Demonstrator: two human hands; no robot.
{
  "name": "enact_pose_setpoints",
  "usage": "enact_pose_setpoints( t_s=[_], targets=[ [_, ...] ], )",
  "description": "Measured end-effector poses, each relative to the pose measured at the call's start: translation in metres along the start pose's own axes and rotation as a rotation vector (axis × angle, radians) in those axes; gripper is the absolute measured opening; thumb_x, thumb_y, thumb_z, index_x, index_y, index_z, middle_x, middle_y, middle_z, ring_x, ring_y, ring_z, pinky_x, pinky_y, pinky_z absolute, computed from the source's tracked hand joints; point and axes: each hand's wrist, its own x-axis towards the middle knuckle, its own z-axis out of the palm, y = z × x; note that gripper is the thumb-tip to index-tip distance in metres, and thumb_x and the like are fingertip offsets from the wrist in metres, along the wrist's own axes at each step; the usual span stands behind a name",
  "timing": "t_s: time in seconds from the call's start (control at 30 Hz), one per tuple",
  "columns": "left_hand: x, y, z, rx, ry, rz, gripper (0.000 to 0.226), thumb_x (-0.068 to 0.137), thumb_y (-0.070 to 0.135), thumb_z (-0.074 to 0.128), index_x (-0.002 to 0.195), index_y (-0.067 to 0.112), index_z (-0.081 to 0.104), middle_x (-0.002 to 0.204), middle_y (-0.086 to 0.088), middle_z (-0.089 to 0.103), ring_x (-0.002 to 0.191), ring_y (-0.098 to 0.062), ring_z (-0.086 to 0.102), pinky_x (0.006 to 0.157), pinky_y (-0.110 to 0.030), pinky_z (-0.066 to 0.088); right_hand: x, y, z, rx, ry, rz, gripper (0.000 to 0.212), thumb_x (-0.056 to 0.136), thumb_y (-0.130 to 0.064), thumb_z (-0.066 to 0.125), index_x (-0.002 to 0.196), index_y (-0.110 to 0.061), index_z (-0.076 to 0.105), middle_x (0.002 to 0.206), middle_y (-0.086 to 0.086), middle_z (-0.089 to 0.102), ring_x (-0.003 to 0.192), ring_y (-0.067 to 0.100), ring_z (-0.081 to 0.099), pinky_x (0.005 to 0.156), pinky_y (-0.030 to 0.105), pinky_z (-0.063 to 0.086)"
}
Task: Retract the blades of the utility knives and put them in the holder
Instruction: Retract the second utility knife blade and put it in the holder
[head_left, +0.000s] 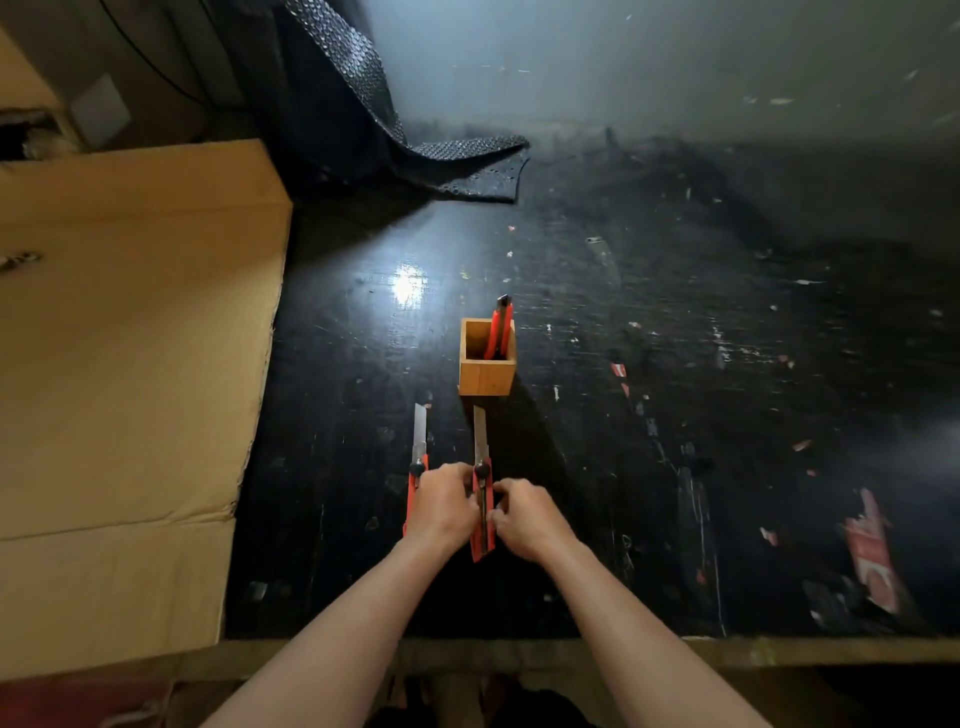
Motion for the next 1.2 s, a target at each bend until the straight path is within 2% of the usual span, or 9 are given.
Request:
enact_pose_setpoints(
  t_s=[0.13, 0.37, 0.5, 0.67, 0.77, 0.87, 0.93, 1.07, 1.2],
  targets=[
    [-0.011, -0.008, 0.014, -0.046, 0.039, -0.07, 0.029, 0.093, 0.002, 0.066, 0.118, 0.015, 0.072, 0.11, 0.002, 0.075, 0.1, -0.005, 0.067, 0.081, -0.016, 0.05, -0.009, 0.011, 0.023, 0.098, 0.065, 0.013, 0.043, 0.097, -0.016, 0.063, 0.138, -0.021, 0.055, 0.095, -0.001, 0.073, 0.084, 0.01, 0.073, 0.082, 0.037, 0.063],
    [-0.02, -0.008, 0.017, -0.23, 0.049, -0.132, 0.036, 0.09, -0.002, 0.068, 0.121, 0.017, 0.071, 0.111, 0.003, 0.075, 0.107, -0.011, 0.07, 0.083, -0.016, 0.052, -0.022, 0.015, 0.022, 0.286, 0.105, 0.047, 0.041, 0.095, -0.01, 0.067, 0.131, -0.025, 0.056, 0.099, -0.003, 0.069, 0.081, 0.01, 0.074, 0.062, 0.022, 0.06],
    [-0.023, -0.003, 0.005, -0.336, 0.076, -0.095, 0.032, 0.087, 0.001, 0.073, 0.113, 0.02, 0.075, 0.094, 0.013, 0.074, 0.091, 0.0, 0.07, 0.068, -0.009, 0.051, -0.025, 0.014, 0.012, 0.394, 0.137, -0.016, 0.037, 0.091, -0.01, 0.071, 0.123, -0.025, 0.061, 0.101, -0.002, 0.073, 0.085, 0.011, 0.077, 0.076, 0.034, 0.066],
    [-0.019, 0.013, -0.024, -0.469, 0.084, -0.021, 0.031, 0.086, 0.002, 0.075, 0.11, 0.022, 0.077, 0.099, 0.008, 0.079, 0.094, -0.004, 0.075, 0.084, -0.026, 0.061, -0.034, -0.007, -0.015, 0.549, 0.147, -0.14, 0.038, 0.089, 0.001, 0.07, 0.122, -0.017, 0.063, 0.105, 0.006, 0.075, 0.091, 0.019, 0.078, 0.079, 0.04, 0.066],
    [-0.014, 0.024, -0.048, -0.54, 0.058, 0.042, 0.031, 0.087, 0.002, 0.074, 0.112, 0.021, 0.077, 0.099, 0.006, 0.08, 0.095, -0.01, 0.077, 0.085, -0.036, 0.063, -0.043, -0.026, -0.035, 0.611, 0.16, -0.244, 0.038, 0.088, 0.006, 0.07, 0.122, -0.01, 0.063, 0.104, 0.012, 0.076, 0.093, 0.023, 0.078, 0.079, 0.04, 0.066],
    [-0.009, 0.041, -0.074, -0.644, -0.016, 0.092, 0.034, 0.09, -0.003, 0.069, 0.118, 0.015, 0.073, 0.104, -0.007, 0.08, 0.093, -0.023, 0.079, 0.083, -0.049, 0.063, -0.047, -0.045, -0.056, 0.666, 0.165, -0.33, 0.036, 0.088, 0.006, 0.071, 0.118, -0.011, 0.064, 0.104, 0.013, 0.077, 0.094, 0.024, 0.077, 0.079, 0.038, 0.065],
    [-0.007, 0.055, -0.092, -0.716, -0.062, 0.126, 0.038, 0.091, -0.007, 0.066, 0.123, 0.013, 0.07, 0.108, -0.014, 0.078, 0.092, -0.028, 0.079, 0.078, -0.046, 0.065, -0.048, -0.059, -0.07, 0.683, 0.163, -0.383, 0.034, 0.087, 0.007, 0.072, 0.114, -0.012, 0.066, 0.105, 0.014, 0.078, 0.096, 0.025, 0.077, 0.081, 0.041, 0.065],
    [-0.005, 0.087, -0.123, -0.825, -0.063, 0.18, 0.047, 0.089, -0.021, 0.06, 0.128, 0.005, 0.065, 0.109, -0.023, 0.076, 0.08, -0.027, 0.078, 0.066, -0.039, 0.066, -0.051, -0.087, -0.097, 0.678, 0.166, -0.455, 0.032, 0.088, 0.008, 0.07, 0.115, -0.008, 0.064, 0.107, 0.02, 0.076, 0.094, 0.03, 0.077, 0.079, 0.043, 0.065],
    [-0.002, 0.112, -0.15, -0.833, -0.046, 0.266, 0.047, 0.089, -0.019, 0.06, 0.129, 0.004, 0.066, 0.107, -0.016, 0.078, 0.085, -0.025, 0.079, 0.065, -0.036, 0.064, -0.057, -0.114, -0.126, 0.587, 0.225, -0.514, 0.029, 0.093, 0.003, 0.065, 0.12, -0.007, 0.063, 0.106, 0.018, 0.077, 0.091, 0.028, 0.078, 0.083, 0.048, 0.065]
  ],
)
